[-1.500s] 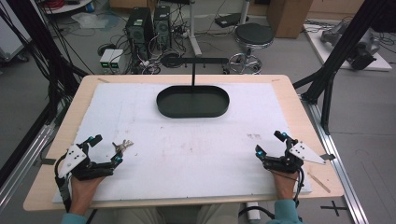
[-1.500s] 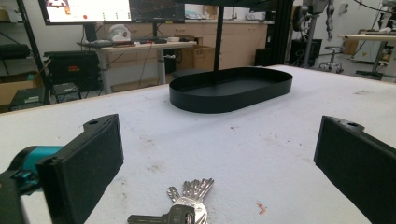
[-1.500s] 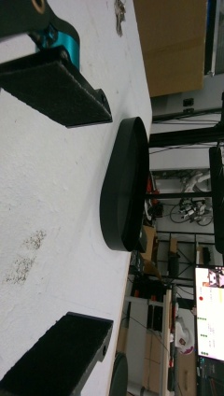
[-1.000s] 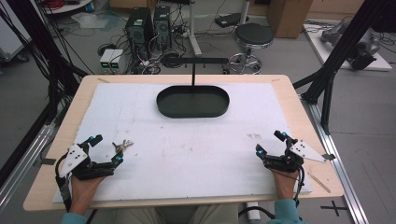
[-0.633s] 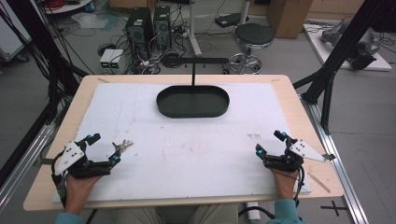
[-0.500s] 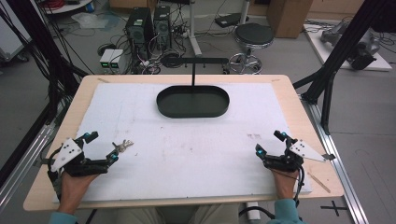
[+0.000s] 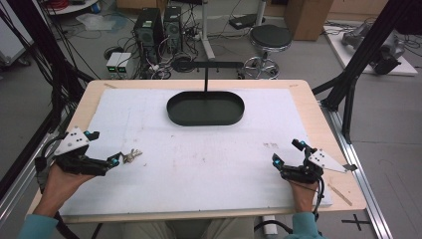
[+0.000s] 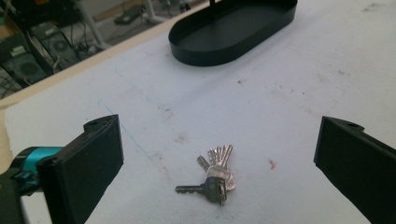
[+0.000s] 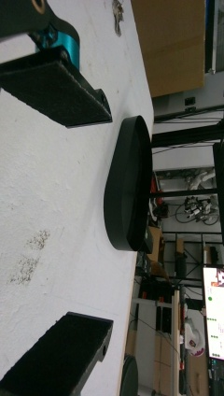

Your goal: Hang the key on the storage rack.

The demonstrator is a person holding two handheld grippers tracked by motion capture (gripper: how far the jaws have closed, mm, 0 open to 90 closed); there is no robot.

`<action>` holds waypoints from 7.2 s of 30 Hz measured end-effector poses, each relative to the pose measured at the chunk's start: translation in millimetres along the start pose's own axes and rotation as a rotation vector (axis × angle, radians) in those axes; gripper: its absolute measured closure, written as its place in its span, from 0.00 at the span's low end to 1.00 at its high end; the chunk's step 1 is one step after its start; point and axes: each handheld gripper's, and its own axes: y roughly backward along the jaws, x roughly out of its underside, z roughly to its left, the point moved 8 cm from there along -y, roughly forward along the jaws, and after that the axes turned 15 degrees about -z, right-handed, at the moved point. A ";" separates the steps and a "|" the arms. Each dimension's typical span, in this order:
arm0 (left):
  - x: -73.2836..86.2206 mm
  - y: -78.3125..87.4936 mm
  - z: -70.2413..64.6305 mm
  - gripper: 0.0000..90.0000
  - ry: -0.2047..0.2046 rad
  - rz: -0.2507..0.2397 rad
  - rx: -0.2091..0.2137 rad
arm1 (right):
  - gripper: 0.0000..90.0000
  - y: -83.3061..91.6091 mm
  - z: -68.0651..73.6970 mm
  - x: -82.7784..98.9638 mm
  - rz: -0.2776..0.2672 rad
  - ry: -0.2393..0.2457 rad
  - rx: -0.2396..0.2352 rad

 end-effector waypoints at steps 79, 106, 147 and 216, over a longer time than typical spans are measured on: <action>69.3 -41.2 -5.0 0.80 -0.056 0.630 0.164 | 0.03 0.7 -0.3 -0.5 -0.008 -0.001 0.002; 70.1 -43.6 -0.6 0.96 -0.031 0.637 0.133 | 0.03 0.7 -0.4 -0.5 -0.008 -0.004 0.003; -22.7 -54.0 4.1 0.98 0.036 0.232 0.165 | 0.03 0.5 -1.4 -0.6 -0.011 -0.008 0.005; -148.9 -244.0 28.5 0.98 0.016 0.171 0.231 | 0.03 0.8 -0.8 -0.7 -0.012 -0.015 0.008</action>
